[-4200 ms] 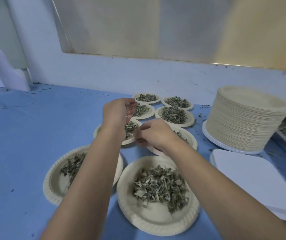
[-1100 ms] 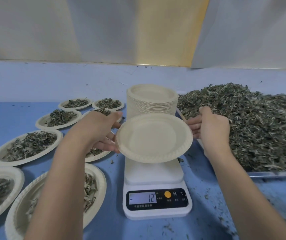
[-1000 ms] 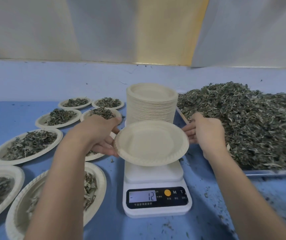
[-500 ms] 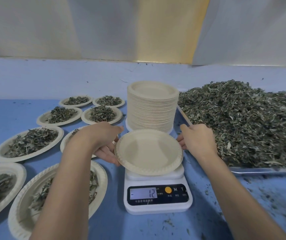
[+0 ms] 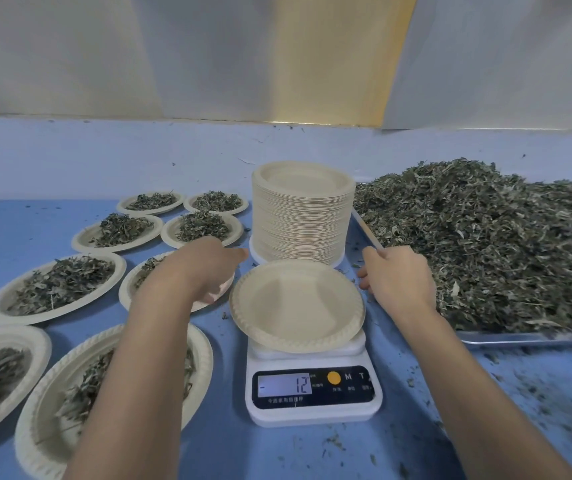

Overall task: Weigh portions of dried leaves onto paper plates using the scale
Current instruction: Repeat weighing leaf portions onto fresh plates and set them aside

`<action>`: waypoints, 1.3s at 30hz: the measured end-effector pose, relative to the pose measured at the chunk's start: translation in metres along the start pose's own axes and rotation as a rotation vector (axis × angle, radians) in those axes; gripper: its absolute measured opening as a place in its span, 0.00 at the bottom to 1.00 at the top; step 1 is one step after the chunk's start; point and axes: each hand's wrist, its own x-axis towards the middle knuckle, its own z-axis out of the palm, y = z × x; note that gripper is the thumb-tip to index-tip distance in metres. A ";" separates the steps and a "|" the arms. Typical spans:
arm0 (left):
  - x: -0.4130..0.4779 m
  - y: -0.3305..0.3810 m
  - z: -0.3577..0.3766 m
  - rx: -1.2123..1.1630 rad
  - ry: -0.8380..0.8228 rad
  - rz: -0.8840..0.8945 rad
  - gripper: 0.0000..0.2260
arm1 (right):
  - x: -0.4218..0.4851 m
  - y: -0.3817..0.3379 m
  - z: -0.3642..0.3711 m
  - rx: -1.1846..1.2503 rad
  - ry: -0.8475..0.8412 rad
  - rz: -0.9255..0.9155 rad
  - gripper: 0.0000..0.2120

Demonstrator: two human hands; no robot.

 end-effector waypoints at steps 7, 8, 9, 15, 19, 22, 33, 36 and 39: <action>-0.023 0.042 0.040 -0.143 0.349 0.582 0.12 | 0.009 0.016 -0.007 -0.022 0.118 -0.106 0.11; -0.026 0.048 0.049 -0.160 0.324 0.612 0.12 | 0.010 0.020 -0.010 -0.034 0.129 -0.109 0.13; -0.029 0.054 0.057 -0.163 0.292 0.636 0.12 | 0.012 0.026 -0.013 -0.048 0.134 -0.105 0.14; -0.040 0.072 0.089 -0.183 0.134 0.740 0.12 | 0.029 0.059 -0.035 -0.290 0.087 0.116 0.19; -0.040 0.080 0.094 -0.215 0.141 0.741 0.11 | 0.038 0.072 -0.037 -0.280 -0.144 0.354 0.35; -0.039 0.085 0.098 -0.229 0.132 0.741 0.11 | 0.047 0.075 -0.032 -0.357 -0.230 0.273 0.25; -0.043 0.091 0.107 -0.271 0.082 0.777 0.11 | 0.064 0.077 -0.028 -0.539 0.319 -0.130 0.21; -0.043 0.089 0.106 -0.289 0.071 0.777 0.11 | 0.066 0.084 -0.025 -0.596 0.148 0.097 0.28; -0.041 0.088 0.106 -0.307 0.073 0.769 0.10 | 0.068 0.087 -0.022 -0.514 0.007 0.220 0.30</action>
